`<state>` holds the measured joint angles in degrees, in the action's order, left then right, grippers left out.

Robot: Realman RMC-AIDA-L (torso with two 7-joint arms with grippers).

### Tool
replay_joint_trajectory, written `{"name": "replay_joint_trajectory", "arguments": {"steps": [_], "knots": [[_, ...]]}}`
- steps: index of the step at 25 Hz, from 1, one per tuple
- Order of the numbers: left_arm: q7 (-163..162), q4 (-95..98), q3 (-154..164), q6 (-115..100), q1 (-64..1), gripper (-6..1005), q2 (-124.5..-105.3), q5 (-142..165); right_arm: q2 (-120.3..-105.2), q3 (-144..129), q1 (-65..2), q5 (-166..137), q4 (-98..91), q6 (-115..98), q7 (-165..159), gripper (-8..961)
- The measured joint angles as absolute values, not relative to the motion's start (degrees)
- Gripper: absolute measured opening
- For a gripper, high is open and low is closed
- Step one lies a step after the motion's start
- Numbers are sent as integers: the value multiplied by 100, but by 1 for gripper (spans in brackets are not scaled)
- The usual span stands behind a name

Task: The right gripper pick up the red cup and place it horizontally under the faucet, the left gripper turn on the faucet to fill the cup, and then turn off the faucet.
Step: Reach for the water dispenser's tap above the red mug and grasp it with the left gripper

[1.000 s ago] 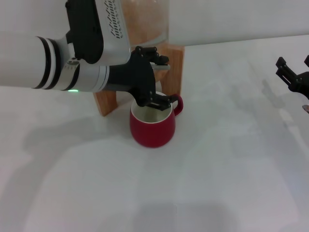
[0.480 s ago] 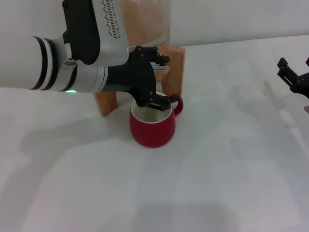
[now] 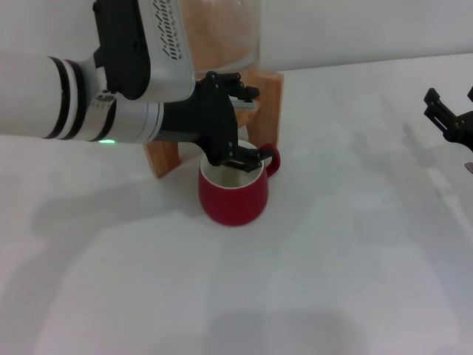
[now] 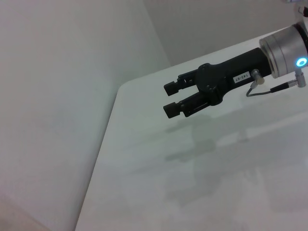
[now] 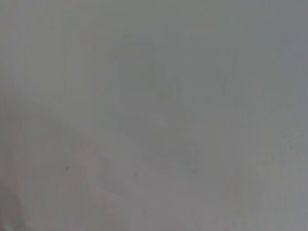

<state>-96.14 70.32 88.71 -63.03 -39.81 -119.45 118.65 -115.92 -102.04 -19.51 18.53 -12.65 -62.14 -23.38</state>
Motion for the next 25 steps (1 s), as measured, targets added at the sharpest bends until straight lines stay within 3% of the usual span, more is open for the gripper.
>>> {"name": "replay_joint_trajectory", "arguments": {"steps": [25], "knots": [[-9502,7023,8699,-6302,-4077,875,-11920,11872,-11602,-10204,-1947,1867,-1274,-6214,-2338,845]]}}
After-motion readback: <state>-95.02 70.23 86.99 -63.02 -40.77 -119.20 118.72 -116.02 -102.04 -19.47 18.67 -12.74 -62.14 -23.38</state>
